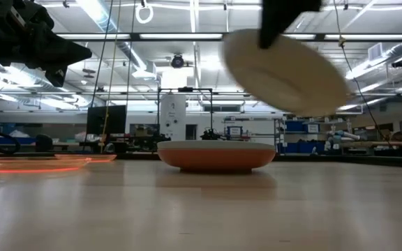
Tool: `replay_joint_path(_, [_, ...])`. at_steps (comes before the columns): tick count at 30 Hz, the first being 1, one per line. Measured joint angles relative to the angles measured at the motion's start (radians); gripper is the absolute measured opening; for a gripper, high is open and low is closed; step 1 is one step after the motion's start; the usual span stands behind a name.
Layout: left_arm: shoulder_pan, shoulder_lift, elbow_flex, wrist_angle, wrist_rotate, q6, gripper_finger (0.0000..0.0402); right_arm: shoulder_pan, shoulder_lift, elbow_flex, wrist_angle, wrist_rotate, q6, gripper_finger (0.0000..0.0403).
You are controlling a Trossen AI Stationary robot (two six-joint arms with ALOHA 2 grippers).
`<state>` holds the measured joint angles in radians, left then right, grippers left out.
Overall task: Stack plastic plates
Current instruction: Stack the brown plate on top of the gray plate
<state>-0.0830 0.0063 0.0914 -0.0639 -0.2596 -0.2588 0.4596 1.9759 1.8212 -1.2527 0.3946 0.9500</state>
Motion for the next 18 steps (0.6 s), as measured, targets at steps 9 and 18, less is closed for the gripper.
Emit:
replay_joint_path(9, [0.000,0.000,0.000,0.000,0.000,0.000,0.0027,-0.135,0.003,-0.091,0.280,-0.085,-0.808,0.0014])
replay_joint_path(18, [0.000,0.000,0.000,0.000,0.000,0.000,0.0027,-0.174,0.003,-0.253,0.310,-0.077,-1.117,0.0013])
